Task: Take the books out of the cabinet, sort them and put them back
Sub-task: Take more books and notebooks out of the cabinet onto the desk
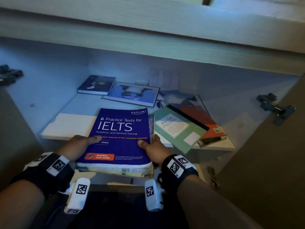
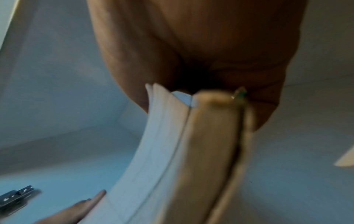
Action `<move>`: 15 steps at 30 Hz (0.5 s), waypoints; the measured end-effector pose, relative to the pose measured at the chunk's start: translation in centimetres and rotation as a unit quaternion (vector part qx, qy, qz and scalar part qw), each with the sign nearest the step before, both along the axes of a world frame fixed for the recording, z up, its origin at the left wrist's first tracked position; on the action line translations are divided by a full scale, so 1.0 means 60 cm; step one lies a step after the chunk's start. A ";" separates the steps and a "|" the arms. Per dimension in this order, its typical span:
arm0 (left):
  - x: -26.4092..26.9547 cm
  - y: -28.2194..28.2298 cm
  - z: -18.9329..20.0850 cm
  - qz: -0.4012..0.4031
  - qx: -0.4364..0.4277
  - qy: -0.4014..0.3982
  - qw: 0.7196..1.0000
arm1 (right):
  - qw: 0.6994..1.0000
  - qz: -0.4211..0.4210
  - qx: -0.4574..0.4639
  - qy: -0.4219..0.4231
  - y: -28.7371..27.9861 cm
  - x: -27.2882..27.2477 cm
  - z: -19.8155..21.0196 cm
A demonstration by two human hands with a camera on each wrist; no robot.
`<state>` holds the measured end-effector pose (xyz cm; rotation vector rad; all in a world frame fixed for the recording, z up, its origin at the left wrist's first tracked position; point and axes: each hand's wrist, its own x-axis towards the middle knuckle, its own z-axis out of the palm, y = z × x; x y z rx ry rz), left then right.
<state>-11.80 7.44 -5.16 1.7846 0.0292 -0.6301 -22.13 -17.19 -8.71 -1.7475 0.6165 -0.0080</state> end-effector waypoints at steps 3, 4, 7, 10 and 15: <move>-0.012 -0.005 0.000 -0.002 -0.038 0.092 0.995 | 0.996 -0.018 0.077 -0.037 0.009 -0.006 -0.003; -0.024 -0.008 0.005 0.002 -0.049 0.127 0.991 | 0.996 -0.025 0.083 -0.035 0.012 -0.012 0.006; -0.062 -0.005 0.051 0.004 -0.048 0.156 0.987 | 0.996 -0.057 0.068 0.002 0.021 -0.050 0.036; -0.099 0.021 0.148 0.000 -0.027 0.167 0.986 | 0.995 -0.056 0.078 0.029 0.049 -0.114 0.142; -0.192 0.099 0.369 0.027 -0.028 0.220 0.975 | 0.992 -0.018 0.110 0.058 0.119 -0.230 0.437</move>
